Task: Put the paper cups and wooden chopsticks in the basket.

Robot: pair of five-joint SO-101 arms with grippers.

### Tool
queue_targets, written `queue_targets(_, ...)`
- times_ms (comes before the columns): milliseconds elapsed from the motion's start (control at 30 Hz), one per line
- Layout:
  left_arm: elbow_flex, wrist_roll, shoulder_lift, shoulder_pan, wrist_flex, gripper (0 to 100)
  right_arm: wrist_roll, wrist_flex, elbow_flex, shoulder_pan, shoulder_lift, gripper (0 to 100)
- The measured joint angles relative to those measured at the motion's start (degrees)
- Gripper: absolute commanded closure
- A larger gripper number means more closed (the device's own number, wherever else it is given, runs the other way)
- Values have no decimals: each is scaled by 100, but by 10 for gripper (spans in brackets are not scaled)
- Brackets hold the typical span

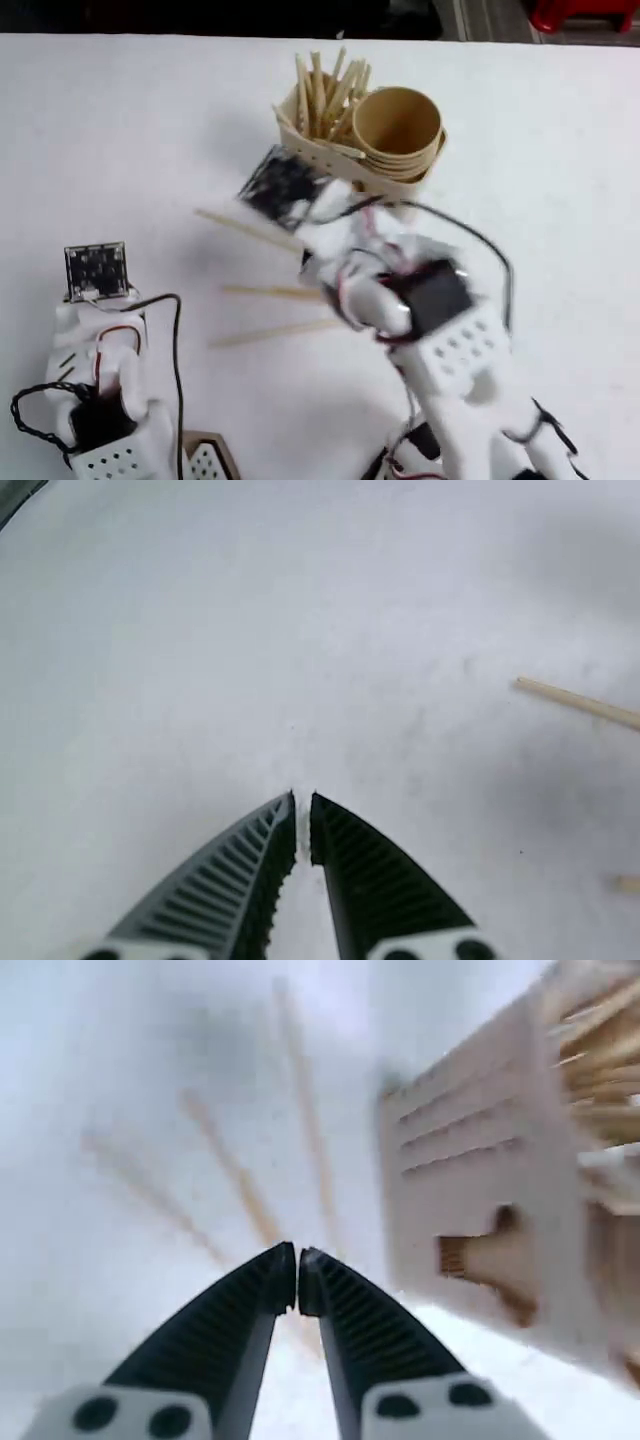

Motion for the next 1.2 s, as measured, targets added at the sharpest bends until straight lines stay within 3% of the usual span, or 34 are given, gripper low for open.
queue_targets(200,0,0,0,0,0,950,642,-316,1187,-440,607,815)
queue_targets(400,0,0,0,0,0,950,1433,-941,2470,-343,677,674)
queue_targets(700,0,0,0,0,0,950,1943,-2145,3569,-176,703,670)
queue_targets(967,0,0,0,0,0,950,1960,-2523,3437,-378,1811,671)
queue_targets(1200,0,0,0,0,0,950,1952,-2760,2576,-79,3209,679)
